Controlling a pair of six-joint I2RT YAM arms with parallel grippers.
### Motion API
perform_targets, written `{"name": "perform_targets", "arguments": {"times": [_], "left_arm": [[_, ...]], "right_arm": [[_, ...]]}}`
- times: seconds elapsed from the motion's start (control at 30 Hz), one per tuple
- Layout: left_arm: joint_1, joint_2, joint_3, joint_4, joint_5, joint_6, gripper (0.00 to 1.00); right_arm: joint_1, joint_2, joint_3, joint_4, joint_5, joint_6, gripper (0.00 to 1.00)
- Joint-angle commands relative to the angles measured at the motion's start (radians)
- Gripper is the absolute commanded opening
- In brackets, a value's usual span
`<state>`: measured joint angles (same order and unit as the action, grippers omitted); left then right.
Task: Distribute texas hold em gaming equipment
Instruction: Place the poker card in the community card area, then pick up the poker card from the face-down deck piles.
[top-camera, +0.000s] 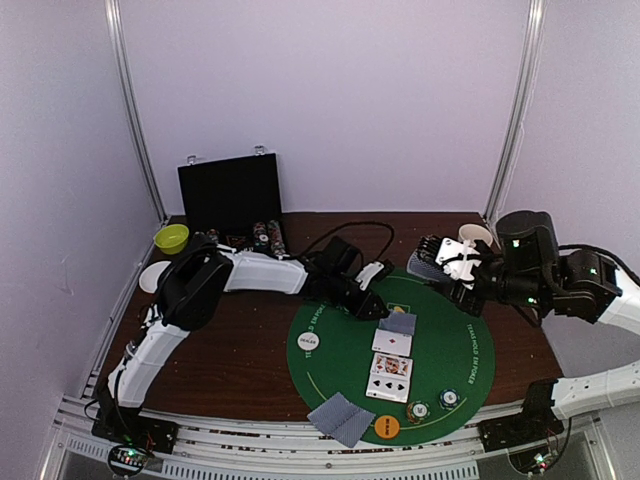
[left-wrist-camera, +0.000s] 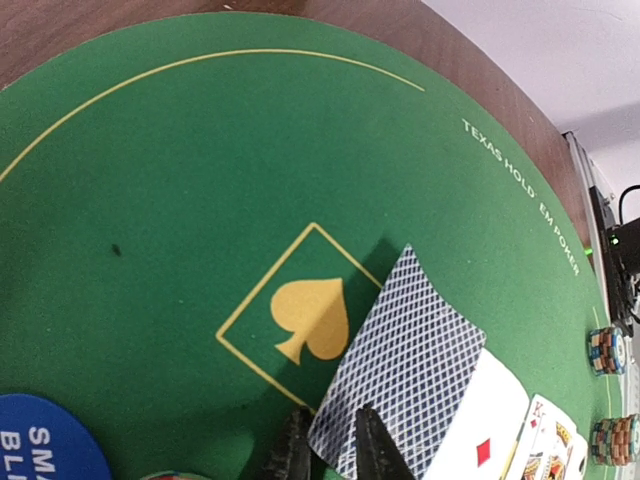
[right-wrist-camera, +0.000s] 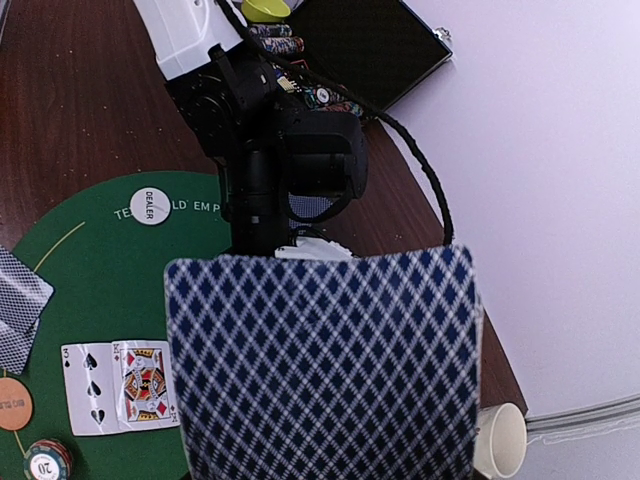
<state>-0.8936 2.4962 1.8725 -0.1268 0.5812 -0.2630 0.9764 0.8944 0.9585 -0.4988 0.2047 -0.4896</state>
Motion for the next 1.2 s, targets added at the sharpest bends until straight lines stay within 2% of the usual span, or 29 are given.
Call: {"name": "perform_targets", "arguments": {"times": [0.0,0.23,0.43,0.67,0.8,1.0,1.07,1.17], "left_arm": [[0.01,-0.041,-0.008,-0.016,-0.034,-0.001,0.28],[0.01,-0.081,-0.003,-0.01,-0.026,0.013,0.45],[0.023,-0.196,-0.015,-0.007,-0.084,0.024,0.55],[0.079,-0.488,-0.236,0.178,-0.062,-0.094,0.66],[0.048,-0.6,-0.267,0.202,0.051,-0.124,0.73],[-0.011,-0.657,-0.282,0.198,0.171,-0.17,0.89],[-0.047,-0.654,-0.275,0.183,0.174,-0.155,0.94],[-0.09,-0.632,-0.224,0.094,0.123,-0.079,0.95]], "right_arm": [[0.001,-0.022,0.001,-0.003,0.005,0.013,0.44],[-0.001,-0.017,0.003,-0.007,0.001,0.014,0.44],[0.0,-0.017,0.005,-0.012,0.002,0.015,0.44],[0.0,-0.022,-0.001,-0.017,0.006,0.01,0.44],[0.0,-0.009,-0.003,-0.001,0.001,0.006,0.44],[0.0,0.005,-0.001,0.016,-0.005,-0.002,0.44],[0.0,0.01,-0.001,0.016,-0.005,-0.002,0.45],[-0.001,0.011,0.0,0.017,-0.008,-0.001,0.45]]}}
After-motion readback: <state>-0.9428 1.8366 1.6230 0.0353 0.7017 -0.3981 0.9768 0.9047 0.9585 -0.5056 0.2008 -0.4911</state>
